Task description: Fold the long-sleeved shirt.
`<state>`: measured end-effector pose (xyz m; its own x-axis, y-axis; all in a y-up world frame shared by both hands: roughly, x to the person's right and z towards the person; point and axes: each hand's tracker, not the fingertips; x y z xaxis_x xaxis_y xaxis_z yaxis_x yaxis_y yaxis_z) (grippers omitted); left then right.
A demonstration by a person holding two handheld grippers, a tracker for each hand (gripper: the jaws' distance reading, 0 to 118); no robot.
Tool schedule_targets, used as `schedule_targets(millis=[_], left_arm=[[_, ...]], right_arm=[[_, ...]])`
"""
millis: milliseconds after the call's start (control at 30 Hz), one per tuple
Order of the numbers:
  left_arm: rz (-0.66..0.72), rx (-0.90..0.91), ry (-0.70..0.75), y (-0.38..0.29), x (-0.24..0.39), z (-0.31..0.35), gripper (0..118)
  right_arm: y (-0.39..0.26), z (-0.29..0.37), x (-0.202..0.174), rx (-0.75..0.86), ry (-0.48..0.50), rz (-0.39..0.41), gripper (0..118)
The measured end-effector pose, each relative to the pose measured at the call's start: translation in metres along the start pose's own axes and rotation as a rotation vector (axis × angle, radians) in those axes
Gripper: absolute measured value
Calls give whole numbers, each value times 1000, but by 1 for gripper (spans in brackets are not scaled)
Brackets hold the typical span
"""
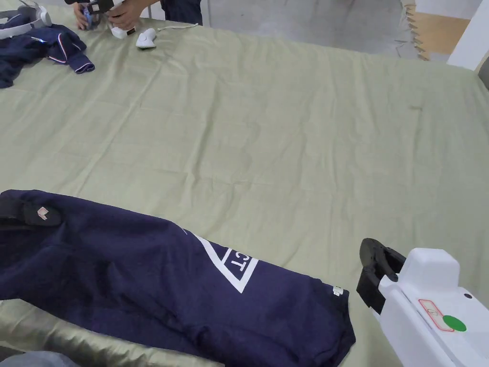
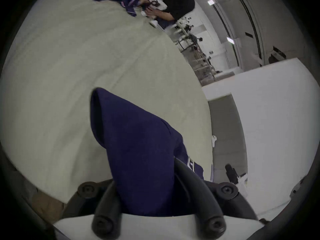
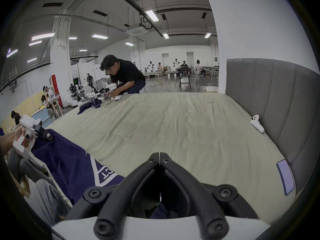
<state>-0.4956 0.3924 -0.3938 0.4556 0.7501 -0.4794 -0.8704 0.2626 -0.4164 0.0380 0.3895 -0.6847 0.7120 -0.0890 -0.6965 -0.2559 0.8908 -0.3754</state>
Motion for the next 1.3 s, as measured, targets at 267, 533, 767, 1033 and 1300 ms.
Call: schedule_targets(millis=[267,533,767,1033,1300], left_arm=[[-149,-114,-98,-43,66,-67,15],[-270,-317,-155,-146,183,-204,15],[-351,-406,-92,-201,231,-268,103],[-375,-181,-289,-173,235,-177,110],[-7,-205,-314,-132,117,-176,30]], right_arm=[[-6,6,15,-1,-17,-30,0],[-12,24,44,10,-64,-70,0],[-16,39,65,24,-94,-97,0],[-12,47,68,54,-97,-139,0],[-12,47,59,58,-78,-152,0]])
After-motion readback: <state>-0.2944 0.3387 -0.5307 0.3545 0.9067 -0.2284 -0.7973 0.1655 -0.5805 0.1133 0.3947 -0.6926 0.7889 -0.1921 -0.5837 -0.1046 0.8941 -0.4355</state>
